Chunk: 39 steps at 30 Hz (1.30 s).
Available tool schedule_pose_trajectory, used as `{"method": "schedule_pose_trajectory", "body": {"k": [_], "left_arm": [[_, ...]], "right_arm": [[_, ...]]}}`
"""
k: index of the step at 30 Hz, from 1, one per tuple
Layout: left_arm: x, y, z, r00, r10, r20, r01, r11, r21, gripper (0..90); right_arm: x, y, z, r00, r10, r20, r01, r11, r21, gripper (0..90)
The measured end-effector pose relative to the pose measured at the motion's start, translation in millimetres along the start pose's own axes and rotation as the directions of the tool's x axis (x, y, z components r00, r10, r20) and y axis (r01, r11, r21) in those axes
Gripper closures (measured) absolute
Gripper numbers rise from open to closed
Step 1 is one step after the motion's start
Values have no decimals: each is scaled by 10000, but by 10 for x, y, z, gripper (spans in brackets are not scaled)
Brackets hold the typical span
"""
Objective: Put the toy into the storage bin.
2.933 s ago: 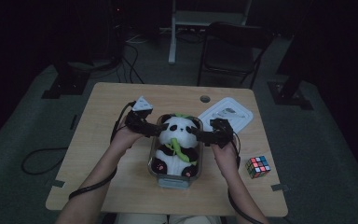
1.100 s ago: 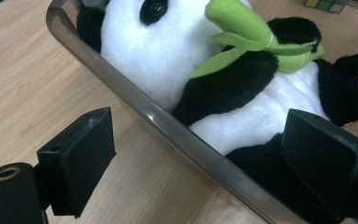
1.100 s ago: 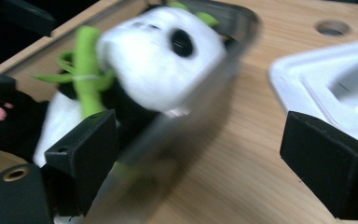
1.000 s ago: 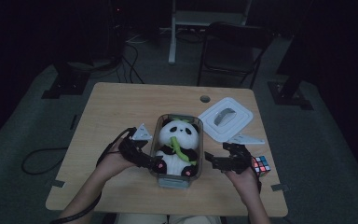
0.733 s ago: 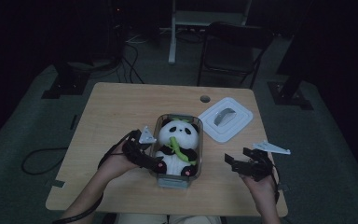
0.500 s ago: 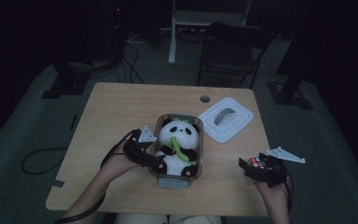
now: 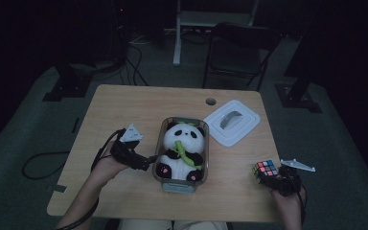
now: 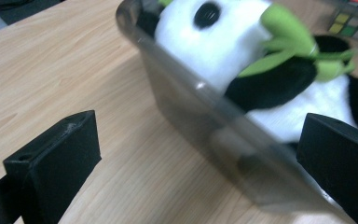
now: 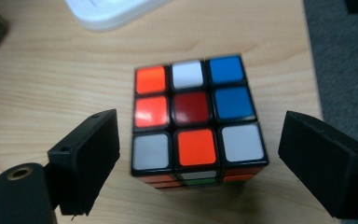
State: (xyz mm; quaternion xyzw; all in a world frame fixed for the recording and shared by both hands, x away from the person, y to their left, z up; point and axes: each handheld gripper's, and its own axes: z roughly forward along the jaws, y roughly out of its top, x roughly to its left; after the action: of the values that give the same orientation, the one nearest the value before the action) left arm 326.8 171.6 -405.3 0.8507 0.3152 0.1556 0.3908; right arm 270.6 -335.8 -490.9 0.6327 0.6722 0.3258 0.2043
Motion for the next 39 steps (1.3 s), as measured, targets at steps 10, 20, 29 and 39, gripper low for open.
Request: {"method": "schedule_pose_trajectory", "body": {"k": [10,20,29,39], "left_arm": [[157,-194,-58,9984,-484,-291,477,9985,-265,4],[350,-519,88,9952,-949,-221,957,9947,372,4],[394,-709,177,9925,-1225,2,1222,9899,723,4],[371,-794,242,9940,-1068,217,1043,9899,964,4]], "right_arm": [[-19,-47,230,9992,-404,53,400,9976,572,225],[13,-36,233,9931,-1158,179,1145,9913,650,336],[46,20,174,9906,-1369,-38,1369,9886,622,338],[385,352,-149,9568,-2597,-1309,2586,9657,-256,338]]}}
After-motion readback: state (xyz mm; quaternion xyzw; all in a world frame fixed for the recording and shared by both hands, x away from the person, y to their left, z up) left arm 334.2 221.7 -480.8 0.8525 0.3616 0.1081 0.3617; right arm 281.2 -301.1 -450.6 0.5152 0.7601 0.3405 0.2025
